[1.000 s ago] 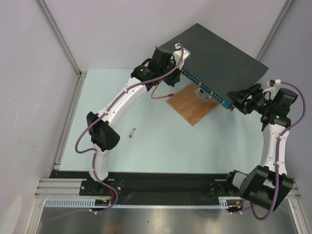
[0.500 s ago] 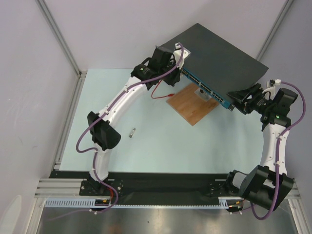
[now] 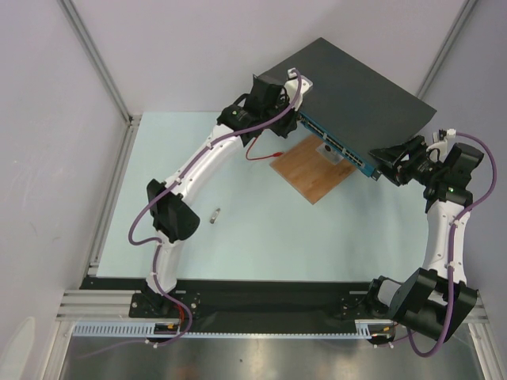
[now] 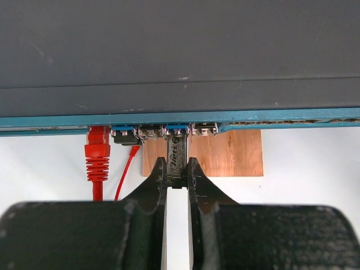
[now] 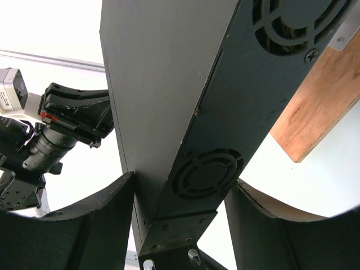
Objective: Insert the plug into the switch port
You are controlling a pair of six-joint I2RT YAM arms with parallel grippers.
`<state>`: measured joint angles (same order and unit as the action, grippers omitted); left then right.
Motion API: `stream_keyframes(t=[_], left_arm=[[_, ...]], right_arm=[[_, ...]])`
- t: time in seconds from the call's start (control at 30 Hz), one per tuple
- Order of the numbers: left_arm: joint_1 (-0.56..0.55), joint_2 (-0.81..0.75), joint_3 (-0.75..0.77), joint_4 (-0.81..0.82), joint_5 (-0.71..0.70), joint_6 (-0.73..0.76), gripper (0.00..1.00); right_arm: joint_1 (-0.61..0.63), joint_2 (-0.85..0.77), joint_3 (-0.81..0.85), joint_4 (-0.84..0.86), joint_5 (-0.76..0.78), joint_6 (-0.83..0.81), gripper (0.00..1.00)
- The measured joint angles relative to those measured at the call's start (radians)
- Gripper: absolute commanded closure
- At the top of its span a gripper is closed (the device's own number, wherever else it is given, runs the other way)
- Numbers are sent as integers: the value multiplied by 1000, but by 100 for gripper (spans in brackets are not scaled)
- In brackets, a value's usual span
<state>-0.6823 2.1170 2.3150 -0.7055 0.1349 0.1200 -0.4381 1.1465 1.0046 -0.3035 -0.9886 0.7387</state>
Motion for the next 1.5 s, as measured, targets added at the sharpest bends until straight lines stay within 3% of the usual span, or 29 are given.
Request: stream_keyframes(t=[0.4,0.5,0.6,0.87,1.1,1.2,1.27,1.4,1.5], left_arm=[[-1,2,0,28,1,-18,97],[-1,10,0,50,6,-26,92],[-1,16,0,67,8,-33,75],[-1,-6,-47,100,15,-24,67],[-2,-124,-170,118,24,13,53],[0,-181,-187,114,24,21,54],[2,-216,-204,114,23,23,60],[3,-239,-218,114,23,35,85],[4,-232,-220,101,23,43,92]], right_arm=[[0,0,0,0,0,0,100],[0,0,0,0,0,0,100],[0,1,0,0,0,0,100],[0,2,2,-1,-2,-1,100],[0,3,2,-2,-5,-5,100],[0,4,3,-3,-5,-5,100],[0,5,4,-3,-6,-5,100],[0,6,4,-3,-7,-5,100],[0,7,6,-5,-8,-6,100]])
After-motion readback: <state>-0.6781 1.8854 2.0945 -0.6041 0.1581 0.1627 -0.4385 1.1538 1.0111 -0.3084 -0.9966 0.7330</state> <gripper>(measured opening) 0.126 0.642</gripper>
